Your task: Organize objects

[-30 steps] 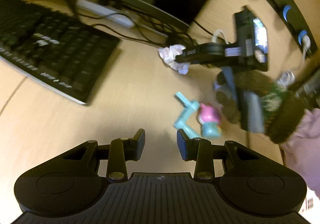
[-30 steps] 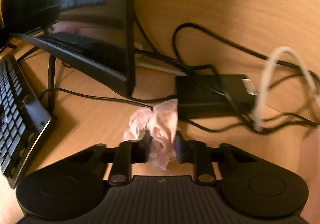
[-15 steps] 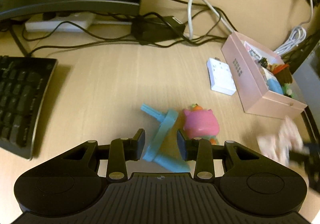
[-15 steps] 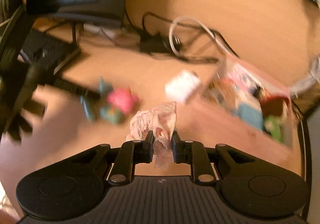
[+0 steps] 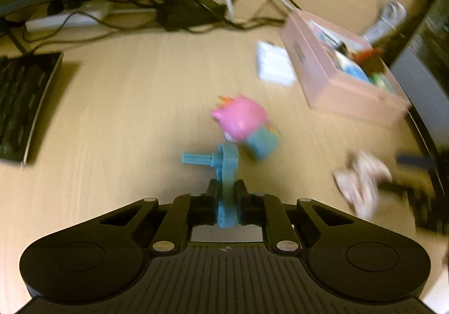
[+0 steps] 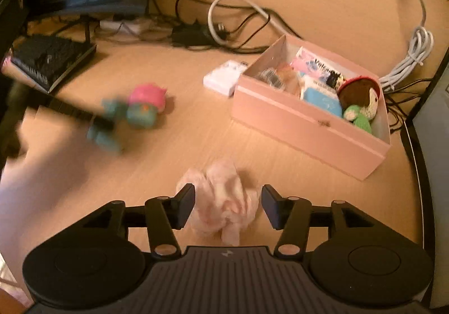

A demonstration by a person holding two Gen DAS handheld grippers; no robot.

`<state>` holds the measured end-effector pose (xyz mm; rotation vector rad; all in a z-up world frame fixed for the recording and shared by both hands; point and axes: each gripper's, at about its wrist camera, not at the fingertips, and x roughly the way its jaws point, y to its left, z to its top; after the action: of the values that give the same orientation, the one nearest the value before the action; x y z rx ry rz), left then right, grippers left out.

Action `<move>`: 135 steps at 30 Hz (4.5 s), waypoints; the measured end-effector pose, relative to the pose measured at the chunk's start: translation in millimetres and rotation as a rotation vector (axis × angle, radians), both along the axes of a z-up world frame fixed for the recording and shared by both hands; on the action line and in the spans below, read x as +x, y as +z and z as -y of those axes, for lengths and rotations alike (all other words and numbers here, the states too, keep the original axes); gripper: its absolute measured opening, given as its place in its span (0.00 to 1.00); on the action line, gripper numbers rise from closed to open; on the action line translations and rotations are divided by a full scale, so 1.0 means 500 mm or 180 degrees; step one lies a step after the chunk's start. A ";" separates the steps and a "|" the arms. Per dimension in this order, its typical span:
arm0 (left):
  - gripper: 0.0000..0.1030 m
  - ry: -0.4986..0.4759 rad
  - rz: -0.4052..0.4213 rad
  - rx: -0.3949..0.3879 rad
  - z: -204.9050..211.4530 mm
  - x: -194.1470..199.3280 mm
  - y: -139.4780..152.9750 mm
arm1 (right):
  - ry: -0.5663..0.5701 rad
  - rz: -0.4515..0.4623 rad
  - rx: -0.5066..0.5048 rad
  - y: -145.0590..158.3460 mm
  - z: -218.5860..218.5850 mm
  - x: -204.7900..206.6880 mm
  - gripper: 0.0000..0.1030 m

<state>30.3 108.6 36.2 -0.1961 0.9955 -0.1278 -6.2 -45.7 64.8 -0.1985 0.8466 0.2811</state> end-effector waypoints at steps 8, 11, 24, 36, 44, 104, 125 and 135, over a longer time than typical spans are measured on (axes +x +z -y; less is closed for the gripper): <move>0.13 -0.0151 -0.0084 -0.0113 0.036 -0.056 -0.001 | 0.0032 -0.0271 0.0247 -0.018 -0.016 0.037 0.73; 0.14 -0.0309 -0.0063 -0.0089 0.058 -0.054 -0.002 | 0.0166 -0.0316 0.0245 -0.037 -0.027 0.019 0.78; 0.14 -0.0238 -0.0027 -0.0080 0.066 -0.025 -0.005 | -0.0232 -0.0201 -0.0161 -0.067 0.053 -0.017 0.86; 0.15 -0.0160 0.0008 -0.0125 0.051 -0.021 -0.006 | -0.0697 -0.0083 -0.0040 -0.065 0.093 -0.047 0.91; 0.15 -0.0085 0.0033 -0.0235 0.042 -0.025 -0.010 | -0.0558 -0.0053 -0.0018 -0.066 0.057 -0.029 1.00; 0.13 -0.0044 0.0138 0.0085 0.057 0.009 0.041 | -0.0694 -0.0137 0.0230 -0.030 0.141 -0.086 0.16; 0.17 -0.0344 0.0124 0.0246 0.111 0.024 -0.008 | -0.0915 -0.0125 0.0233 -0.050 0.130 -0.040 0.55; 0.13 -0.0439 0.0380 -0.0399 0.120 0.052 0.081 | -0.0642 0.0014 0.0317 -0.006 0.135 -0.026 0.15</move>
<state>56.4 48.8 76.9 -0.2319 0.8822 -0.3248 -19.1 -113.3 61.6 -0.0201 0.8392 0.1333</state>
